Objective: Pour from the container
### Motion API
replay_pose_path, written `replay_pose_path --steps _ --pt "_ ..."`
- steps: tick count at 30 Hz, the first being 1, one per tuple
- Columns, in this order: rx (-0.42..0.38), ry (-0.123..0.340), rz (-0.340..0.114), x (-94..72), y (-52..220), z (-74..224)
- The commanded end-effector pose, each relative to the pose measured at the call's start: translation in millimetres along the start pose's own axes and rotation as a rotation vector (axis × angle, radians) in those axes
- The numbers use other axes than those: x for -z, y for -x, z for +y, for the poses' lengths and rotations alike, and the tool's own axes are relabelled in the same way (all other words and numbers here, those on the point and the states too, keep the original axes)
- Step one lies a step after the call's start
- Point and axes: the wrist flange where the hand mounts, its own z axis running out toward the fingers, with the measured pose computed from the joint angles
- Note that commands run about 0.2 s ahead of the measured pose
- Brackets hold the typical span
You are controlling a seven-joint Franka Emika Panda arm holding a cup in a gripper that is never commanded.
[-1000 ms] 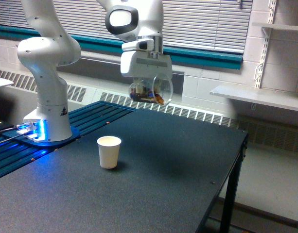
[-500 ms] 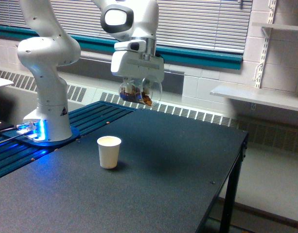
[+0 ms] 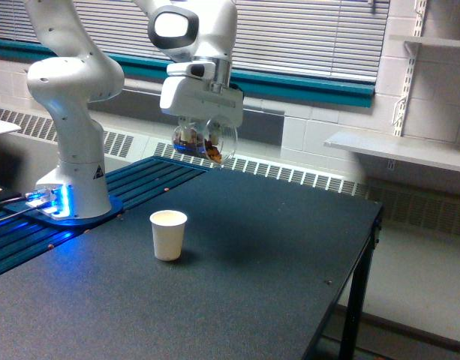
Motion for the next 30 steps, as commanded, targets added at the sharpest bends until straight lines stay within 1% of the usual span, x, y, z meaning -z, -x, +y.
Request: replay_pose_path --steps 1,7,16,20,23,30 --pt "0.003 0.016 0.007 0.5 9.3 6.4" --pt "0.003 0.028 -0.004 -4.9 17.3 15.7" --pt "-0.009 0.066 -0.013 -9.0 24.8 32.7" --pt "-0.014 0.077 -0.007 -9.6 26.5 39.7" --pt "-0.018 0.089 0.006 -9.4 26.6 45.4" --pt "-0.034 0.122 0.0 -10.9 30.0 60.1"
